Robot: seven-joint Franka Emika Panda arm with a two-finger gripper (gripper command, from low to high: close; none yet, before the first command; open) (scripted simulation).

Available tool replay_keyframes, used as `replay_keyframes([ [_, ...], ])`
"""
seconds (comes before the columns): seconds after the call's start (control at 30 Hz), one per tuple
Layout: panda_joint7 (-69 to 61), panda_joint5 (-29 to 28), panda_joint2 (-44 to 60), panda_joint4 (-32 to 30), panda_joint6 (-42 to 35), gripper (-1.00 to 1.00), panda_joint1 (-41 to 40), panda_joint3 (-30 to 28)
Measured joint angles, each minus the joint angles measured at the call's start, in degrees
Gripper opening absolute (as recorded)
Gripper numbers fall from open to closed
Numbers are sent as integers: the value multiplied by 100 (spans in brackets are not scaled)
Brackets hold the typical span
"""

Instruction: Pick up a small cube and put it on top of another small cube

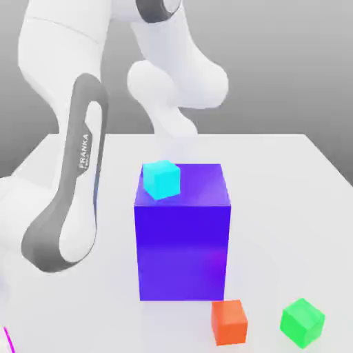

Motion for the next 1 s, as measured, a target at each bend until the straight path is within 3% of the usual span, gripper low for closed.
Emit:
replay_keyframes([
  [0.57, 1202, -881, -1691, -1775, 115, -100, 2721, 1709],
  [0.7, 1692, -1397, -1204, -1903, 710, -100, 3326, 1806],
  [0.73, 1754, -1478, -1058, -1901, 847, 100, 3384, 1769],
  [1.0, 1726, -1431, -1193, -1913, 724, 100, 3366, 1822],
])
